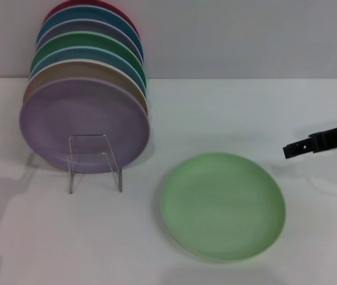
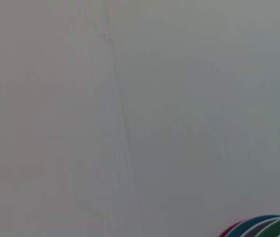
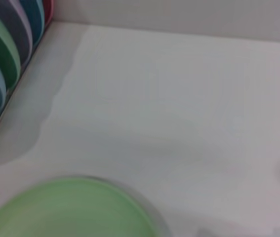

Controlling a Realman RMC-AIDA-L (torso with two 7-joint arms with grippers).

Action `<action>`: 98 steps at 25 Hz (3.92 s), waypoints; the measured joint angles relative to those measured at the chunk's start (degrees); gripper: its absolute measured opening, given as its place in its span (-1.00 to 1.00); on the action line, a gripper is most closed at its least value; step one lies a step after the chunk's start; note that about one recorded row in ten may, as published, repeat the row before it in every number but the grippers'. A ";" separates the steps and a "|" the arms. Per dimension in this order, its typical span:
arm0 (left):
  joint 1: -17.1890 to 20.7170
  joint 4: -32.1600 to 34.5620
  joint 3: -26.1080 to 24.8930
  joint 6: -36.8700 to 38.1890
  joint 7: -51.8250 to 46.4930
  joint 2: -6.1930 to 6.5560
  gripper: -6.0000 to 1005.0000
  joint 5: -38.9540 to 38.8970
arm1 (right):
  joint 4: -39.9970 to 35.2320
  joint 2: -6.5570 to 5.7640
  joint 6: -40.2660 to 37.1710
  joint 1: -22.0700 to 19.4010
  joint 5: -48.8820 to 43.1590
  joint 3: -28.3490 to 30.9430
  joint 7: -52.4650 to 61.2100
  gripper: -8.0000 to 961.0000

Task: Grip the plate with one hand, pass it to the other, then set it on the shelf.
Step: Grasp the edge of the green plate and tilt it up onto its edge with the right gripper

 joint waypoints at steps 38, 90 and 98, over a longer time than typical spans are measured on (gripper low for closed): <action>0.08 0.34 0.30 -0.02 -0.01 0.08 0.61 -0.04 | -18.12 1.23 -5.95 7.96 -2.43 -8.62 -2.35 0.48; -0.30 -0.08 0.35 0.20 -0.01 0.08 0.61 0.01 | -12.85 1.31 -5.77 5.12 1.85 -11.03 -5.22 -0.88; -0.28 -0.08 0.35 0.43 -0.01 0.08 0.61 0.02 | -10.80 1.31 -4.64 4.63 2.71 -10.90 -6.01 -0.94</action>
